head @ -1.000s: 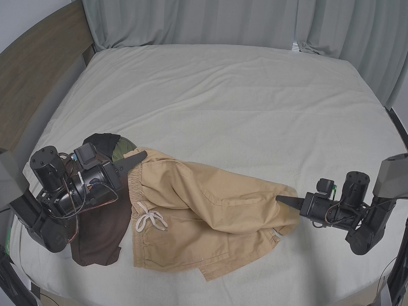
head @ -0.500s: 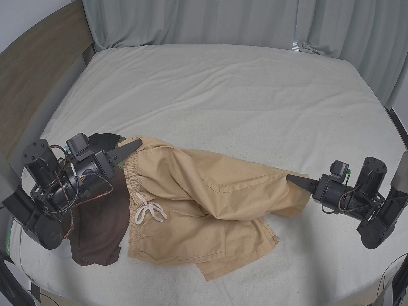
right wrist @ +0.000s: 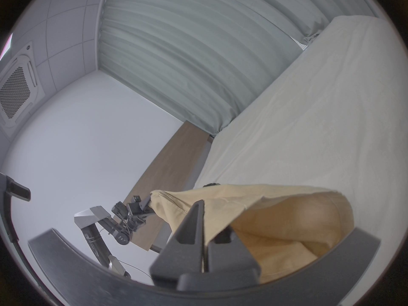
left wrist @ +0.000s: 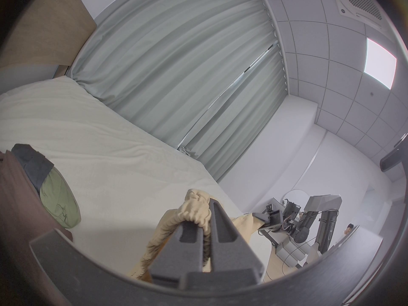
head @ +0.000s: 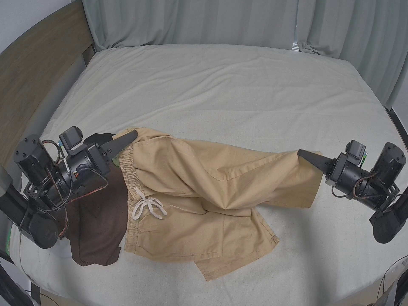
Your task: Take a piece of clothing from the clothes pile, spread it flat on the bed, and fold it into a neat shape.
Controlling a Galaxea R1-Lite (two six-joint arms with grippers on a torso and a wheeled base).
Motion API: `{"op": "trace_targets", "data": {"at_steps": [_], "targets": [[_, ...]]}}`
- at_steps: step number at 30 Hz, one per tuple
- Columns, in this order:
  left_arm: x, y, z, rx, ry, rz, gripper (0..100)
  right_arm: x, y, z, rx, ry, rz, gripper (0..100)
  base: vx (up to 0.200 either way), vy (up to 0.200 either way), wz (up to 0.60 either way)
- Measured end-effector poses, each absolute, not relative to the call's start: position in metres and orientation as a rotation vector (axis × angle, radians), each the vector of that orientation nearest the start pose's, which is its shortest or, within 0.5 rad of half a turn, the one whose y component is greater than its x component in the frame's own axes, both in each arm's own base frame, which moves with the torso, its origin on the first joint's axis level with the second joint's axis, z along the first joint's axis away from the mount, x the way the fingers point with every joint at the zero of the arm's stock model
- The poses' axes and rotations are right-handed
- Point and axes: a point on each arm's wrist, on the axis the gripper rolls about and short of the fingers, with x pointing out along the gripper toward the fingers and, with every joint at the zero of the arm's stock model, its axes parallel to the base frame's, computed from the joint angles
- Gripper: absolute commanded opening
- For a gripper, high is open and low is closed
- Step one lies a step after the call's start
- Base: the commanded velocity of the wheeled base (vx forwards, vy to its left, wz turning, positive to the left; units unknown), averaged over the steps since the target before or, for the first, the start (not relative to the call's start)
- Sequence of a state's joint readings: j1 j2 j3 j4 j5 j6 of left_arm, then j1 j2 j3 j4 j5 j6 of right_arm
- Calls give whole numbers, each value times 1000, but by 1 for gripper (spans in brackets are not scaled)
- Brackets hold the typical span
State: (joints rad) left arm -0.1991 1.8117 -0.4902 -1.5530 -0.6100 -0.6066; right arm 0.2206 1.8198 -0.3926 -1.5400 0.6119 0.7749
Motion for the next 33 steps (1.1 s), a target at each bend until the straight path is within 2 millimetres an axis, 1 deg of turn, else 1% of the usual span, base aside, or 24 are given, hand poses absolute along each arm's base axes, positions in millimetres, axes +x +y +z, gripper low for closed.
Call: {"op": "trace_targets", "data": {"at_steps": [4,10,21,33], "targets": [[274,-68,166,-499,2,-852,0,260,66,151,703,166,829,0,0,0,0],[273,-63,169,-465,-23,-848,0,262,60,160,697,123,819,0,0,0,0],[273,-50,168,-377,-40,-865,0,266,49,167,691,78,790,0,0,0,0],[276,-40,167,-367,-44,-835,0,271,39,172,691,45,760,0,0,0,0]]}}
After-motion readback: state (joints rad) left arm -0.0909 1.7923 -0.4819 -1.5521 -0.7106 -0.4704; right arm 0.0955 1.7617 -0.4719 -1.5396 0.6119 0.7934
